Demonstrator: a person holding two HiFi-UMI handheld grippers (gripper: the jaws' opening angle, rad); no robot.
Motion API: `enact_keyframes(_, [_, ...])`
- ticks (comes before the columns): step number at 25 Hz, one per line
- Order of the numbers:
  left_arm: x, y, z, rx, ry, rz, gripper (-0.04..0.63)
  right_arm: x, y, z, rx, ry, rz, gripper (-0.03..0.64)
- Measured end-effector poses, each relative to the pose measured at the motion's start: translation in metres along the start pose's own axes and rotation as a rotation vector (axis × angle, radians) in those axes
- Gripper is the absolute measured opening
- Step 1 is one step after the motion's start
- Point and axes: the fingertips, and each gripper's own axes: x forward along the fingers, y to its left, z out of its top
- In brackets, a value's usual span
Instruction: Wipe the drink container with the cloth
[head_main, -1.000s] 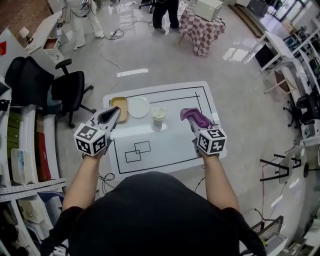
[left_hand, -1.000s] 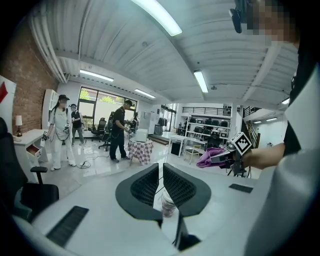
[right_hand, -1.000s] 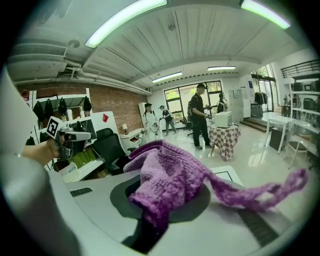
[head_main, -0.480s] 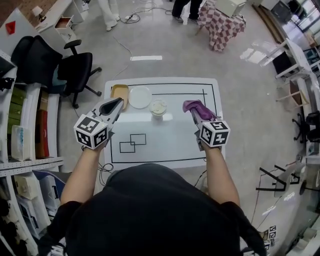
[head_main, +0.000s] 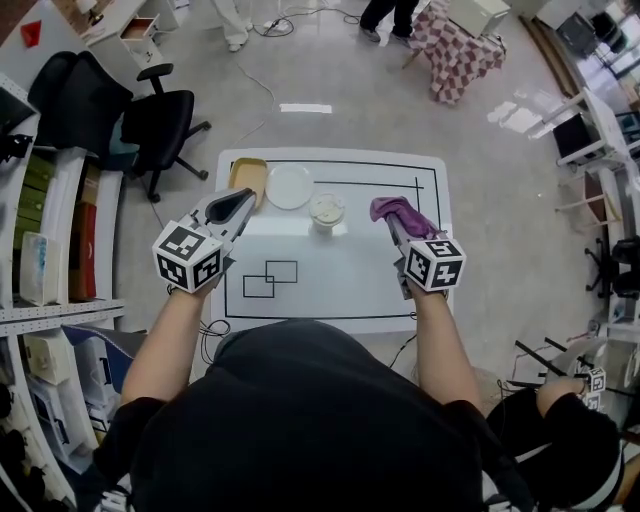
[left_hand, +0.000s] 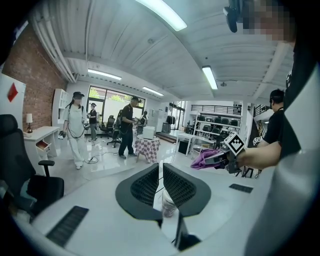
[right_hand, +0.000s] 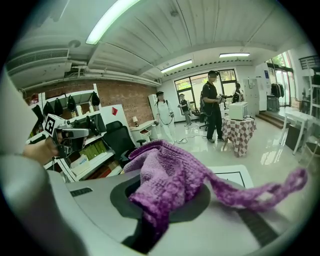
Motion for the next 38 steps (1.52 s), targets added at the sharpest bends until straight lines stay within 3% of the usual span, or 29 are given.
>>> enact_keyframes(10, [-0.002, 0.013, -0.002, 0.01, -0.005, -0.05, 0.044, 0.001, 0.014, -0.003, 0.007, 0.004, -0.031, 0.074])
enact_keyframes(21, [0.038, 0.011, -0.028, 0.0, 0.04, -0.101, 0.056, 0.022, 0.013, -0.003, -0.02, 0.044, -0.003, 0.074])
enact_keyframes(31, [0.096, -0.016, -0.081, 0.086, 0.18, -0.215, 0.195, 0.055, 0.014, 0.001, -0.045, 0.075, 0.058, 0.074])
enact_keyframes(38, [0.138, -0.031, -0.117, 0.171, 0.262, -0.283, 0.291, 0.088, 0.029, 0.002, -0.104, 0.11, 0.147, 0.074])
